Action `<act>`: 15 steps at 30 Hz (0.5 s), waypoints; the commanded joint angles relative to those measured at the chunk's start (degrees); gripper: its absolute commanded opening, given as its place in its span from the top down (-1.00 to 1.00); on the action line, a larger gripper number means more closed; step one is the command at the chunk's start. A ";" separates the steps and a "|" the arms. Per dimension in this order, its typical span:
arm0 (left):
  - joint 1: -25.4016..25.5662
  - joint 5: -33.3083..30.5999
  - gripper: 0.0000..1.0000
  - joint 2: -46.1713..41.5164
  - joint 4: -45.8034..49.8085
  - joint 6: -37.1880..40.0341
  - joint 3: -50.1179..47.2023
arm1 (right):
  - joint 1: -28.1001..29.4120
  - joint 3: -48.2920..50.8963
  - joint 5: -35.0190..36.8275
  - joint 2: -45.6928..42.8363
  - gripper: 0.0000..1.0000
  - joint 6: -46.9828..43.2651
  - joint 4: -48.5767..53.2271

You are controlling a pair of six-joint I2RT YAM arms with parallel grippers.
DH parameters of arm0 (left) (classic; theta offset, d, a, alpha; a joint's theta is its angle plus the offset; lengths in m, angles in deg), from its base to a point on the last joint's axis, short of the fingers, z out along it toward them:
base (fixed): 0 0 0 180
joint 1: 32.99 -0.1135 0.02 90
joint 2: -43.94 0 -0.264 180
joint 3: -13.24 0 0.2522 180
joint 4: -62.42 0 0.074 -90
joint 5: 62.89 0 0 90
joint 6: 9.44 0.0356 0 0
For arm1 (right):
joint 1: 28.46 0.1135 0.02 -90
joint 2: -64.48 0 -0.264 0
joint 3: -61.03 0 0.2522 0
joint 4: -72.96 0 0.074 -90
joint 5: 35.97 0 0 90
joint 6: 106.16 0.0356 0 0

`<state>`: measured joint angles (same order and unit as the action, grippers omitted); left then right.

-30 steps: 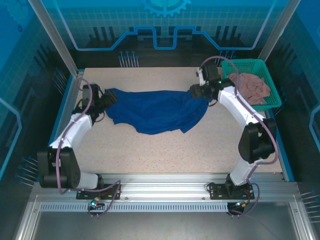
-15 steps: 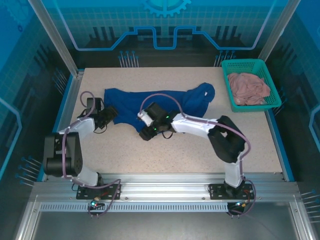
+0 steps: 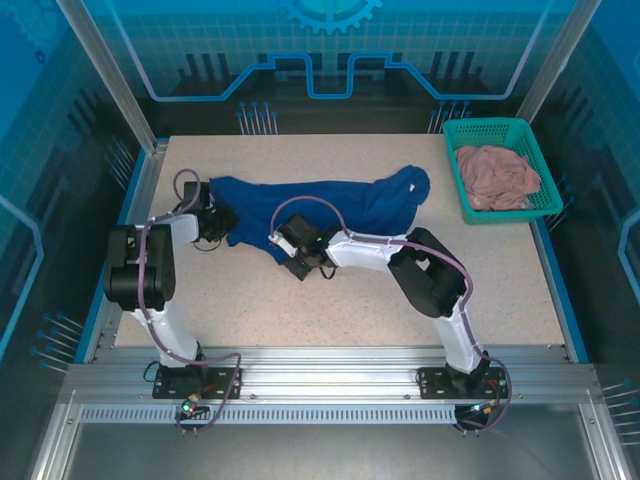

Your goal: Fold the inside-out t-shirt

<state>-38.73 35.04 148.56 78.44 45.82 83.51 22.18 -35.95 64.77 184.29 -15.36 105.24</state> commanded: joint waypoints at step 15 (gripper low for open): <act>16.91 -3.26 1.00 -44.06 -3.64 -1.19 12.05 | -19.45 -3.26 0.63 -53.68 1.00 -5.91 4.90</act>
<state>-24.02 37.22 105.04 74.75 43.13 92.72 4.47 -36.43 63.44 132.09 -18.71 107.82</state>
